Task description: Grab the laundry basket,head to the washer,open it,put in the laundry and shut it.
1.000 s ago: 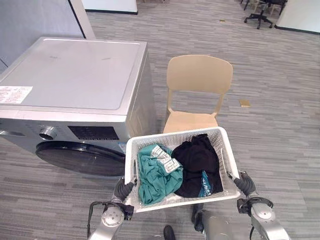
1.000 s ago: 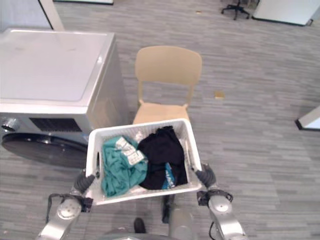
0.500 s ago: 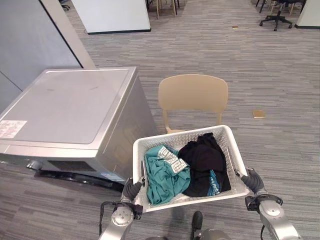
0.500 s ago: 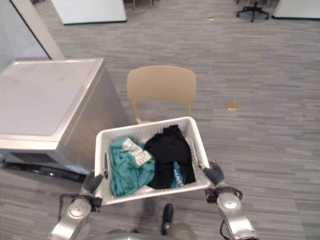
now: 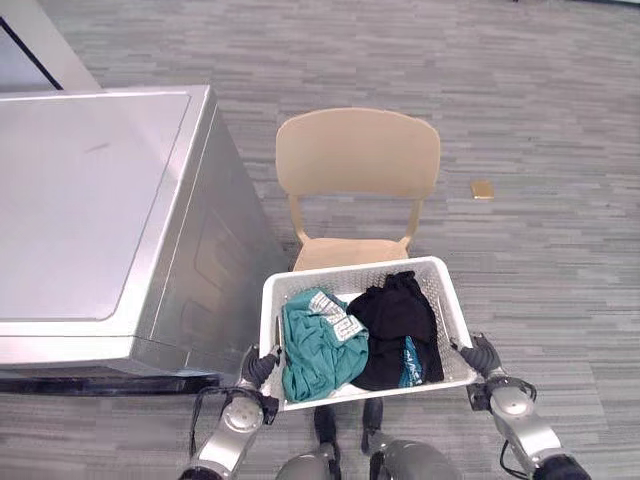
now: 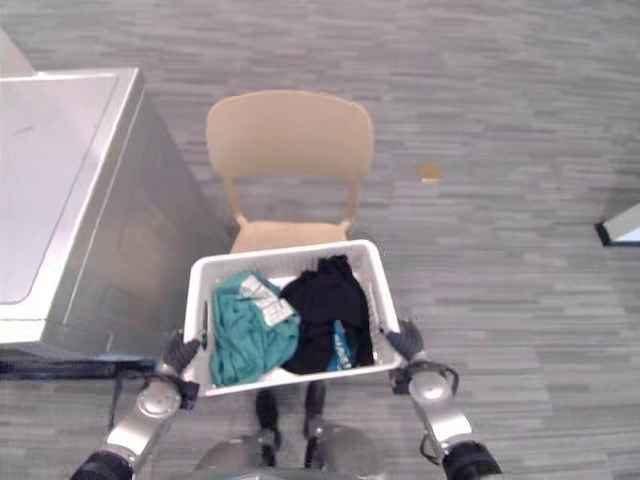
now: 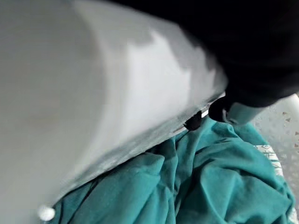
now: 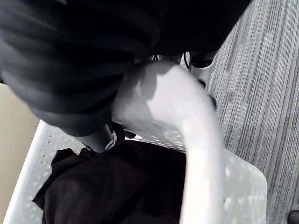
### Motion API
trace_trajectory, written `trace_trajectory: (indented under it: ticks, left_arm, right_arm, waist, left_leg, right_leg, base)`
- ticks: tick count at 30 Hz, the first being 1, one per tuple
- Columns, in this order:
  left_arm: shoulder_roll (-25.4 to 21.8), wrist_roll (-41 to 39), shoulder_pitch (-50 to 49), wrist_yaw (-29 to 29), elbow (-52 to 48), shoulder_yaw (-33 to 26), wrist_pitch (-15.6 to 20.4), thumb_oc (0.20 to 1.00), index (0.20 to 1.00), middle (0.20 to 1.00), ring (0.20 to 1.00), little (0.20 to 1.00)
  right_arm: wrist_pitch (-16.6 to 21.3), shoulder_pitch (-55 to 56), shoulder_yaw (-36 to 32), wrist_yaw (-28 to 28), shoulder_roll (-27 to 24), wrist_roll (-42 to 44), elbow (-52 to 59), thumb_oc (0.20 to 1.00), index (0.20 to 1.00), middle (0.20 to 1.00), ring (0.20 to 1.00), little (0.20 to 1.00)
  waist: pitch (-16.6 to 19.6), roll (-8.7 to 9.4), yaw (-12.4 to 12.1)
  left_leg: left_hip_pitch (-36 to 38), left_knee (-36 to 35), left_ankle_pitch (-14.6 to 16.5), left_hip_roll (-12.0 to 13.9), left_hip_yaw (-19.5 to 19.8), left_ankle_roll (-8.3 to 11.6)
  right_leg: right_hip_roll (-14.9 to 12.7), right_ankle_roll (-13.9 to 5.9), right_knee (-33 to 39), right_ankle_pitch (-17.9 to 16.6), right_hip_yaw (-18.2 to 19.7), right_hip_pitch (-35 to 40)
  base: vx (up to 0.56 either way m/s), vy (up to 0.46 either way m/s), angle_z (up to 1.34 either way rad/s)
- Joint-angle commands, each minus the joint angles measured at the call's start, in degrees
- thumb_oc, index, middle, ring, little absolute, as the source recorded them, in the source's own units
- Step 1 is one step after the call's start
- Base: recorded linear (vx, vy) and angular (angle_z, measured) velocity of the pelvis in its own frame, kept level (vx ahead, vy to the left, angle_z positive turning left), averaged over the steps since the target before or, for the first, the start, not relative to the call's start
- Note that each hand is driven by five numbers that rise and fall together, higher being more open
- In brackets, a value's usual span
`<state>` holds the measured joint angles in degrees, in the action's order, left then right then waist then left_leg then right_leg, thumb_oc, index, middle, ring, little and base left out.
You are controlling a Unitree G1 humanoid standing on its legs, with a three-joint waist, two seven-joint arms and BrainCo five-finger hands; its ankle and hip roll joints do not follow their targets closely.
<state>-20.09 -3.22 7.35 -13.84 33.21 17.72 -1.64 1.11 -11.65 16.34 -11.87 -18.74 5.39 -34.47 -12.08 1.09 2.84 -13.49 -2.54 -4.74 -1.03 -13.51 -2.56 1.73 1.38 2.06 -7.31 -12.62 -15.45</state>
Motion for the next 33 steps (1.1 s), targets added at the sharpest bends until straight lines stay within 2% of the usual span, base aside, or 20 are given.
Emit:
trace_trajectory:
  ticks: [1,6,7,8,9,19,24,26,33]
  left_arm:
    - [0.8,-1.0,8.6,-2.7,-2.9,1.3,7.2,0.200,0.200,0.200,0.200,0.200]
    - [1.5,-1.8,15.2,-6.1,4.3,3.3,8.0,0.200,0.200,0.200,0.200,0.200]
    - [1.5,-1.6,15.8,-6.2,5.1,3.7,8.0,0.413,0.413,0.413,0.413,0.413]
    - [1.5,-1.5,16.0,-6.2,5.6,4.0,8.0,0.900,0.900,0.900,0.900,0.900]
    - [1.5,-1.6,16.0,-6.0,5.7,4.1,8.0,1.000,1.000,1.000,1.000,1.000]
    - [1.7,-3.0,8.4,-3.7,-0.4,1.0,8.4,1.000,1.000,1.000,1.000,1.000]
    - [0.6,-3.8,3.4,-1.5,-4.7,-1.8,8.8,1.000,1.000,1.000,1.000,1.000]
    - [-0.9,-2.6,-0.6,0.2,-6.7,-3.8,8.9,1.000,1.000,1.000,1.000,1.000]
    - [-2.5,-1.1,-9.0,4.7,-8.0,-6.9,8.2,1.000,1.000,1.000,1.000,1.000]
  right_arm:
    - [3.9,-3.5,2.0,-0.4,3.4,3.2,2.8,0.200,0.200,0.200,0.200,0.200]
    - [4.0,-11.0,5.7,-2.9,6.1,3.1,-2.2,0.200,0.200,0.200,0.200,0.200]
    - [3.9,-11.5,6.2,-3.0,6.3,2.7,-2.9,0.200,0.200,0.200,0.200,0.200]
    - [3.8,-11.6,6.7,-3.1,6.4,2.3,-3.3,0.366,0.366,0.366,0.366,0.366]
    - [3.6,-11.6,7.0,-3.1,6.3,1.8,-3.2,1.000,1.000,1.000,1.000,1.000]
    - [3.2,-4.4,4.8,-2.0,4.4,-1.2,2.2,1.000,1.000,1.000,1.000,1.000]
    - [3.4,-0.5,1.4,-1.2,0.9,-3.4,6.4,1.000,1.000,1.000,1.000,1.000]
    - [3.3,1.9,-0.8,0.1,-2.1,-5.1,8.4,1.000,1.000,1.000,1.000,1.000]
    - [3.8,8.2,-5.5,3.4,-5.2,-4.7,7.9,1.000,1.000,1.000,1.000,1.000]
  waist:
    - [-0.6,1.65,-1.5]
    - [-2.7,1.67,-2.5]
    - [-2.9,1.66,-2.6]
    - [-3.0,1.60,-2.6]
    - [-3.0,1.59,-2.5]
    - [-1.1,1.23,-2.0]
    - [0.3,0.89,-1.8]
    - [0.7,0.54,-2.0]
    - [1.5,-0.35,-2.1]
  left_leg:
    - [0.5,0.9,4.9,1.8,1.0,4.16]
    - [-3.1,1.2,3.3,1.5,1.2,4.34]
    - [-3.2,1.1,3.2,1.6,1.2,4.38]
    - [-3.1,1.0,3.1,1.5,1.3,4.40]
    - [-3.0,0.9,3.1,1.6,1.3,4.43]
    - [0.3,0.7,4.4,1.6,1.0,4.19]
    - [3.5,0.4,5.2,1.5,0.8,4.24]
    - [5.6,0.1,5.5,1.7,0.9,4.39]
    - [9.8,-0.6,5.8,2.0,1.4,4.73]
  right_leg:
    - [-6.5,-8.88,0.4,4.8,2.9,-1.3]
    - [-7.4,-9.01,0.7,3.5,2.4,-4.6]
    - [-7.5,-9.03,0.7,3.3,2.3,-4.7]
    - [-7.5,-9.06,0.8,3.3,2.3,-4.7]
    - [-7.5,-9.07,0.8,3.3,2.3,-4.6]
    - [-7.2,-8.87,0.9,4.2,2.6,-1.9]
    - [-6.5,-8.89,1.3,5.1,2.5,1.3]
    - [-6.3,-8.87,1.5,6.1,2.1,3.7]
    - [-6.0,-8.64,1.3,7.9,1.2,7.9]
  base:
    - [-0.10,0.015,0.02]
    - [-0.05,0.013,0.03]
    - [0.00,0.000,0.00]
    - [0.00,0.000,0.00]
    - [0.00,0.000,0.00]
    - [0.06,0.000,-0.03]
    - [0.08,-0.022,-0.06]
    - [0.07,-0.050,-0.01]
    - [0.03,-0.048,0.02]
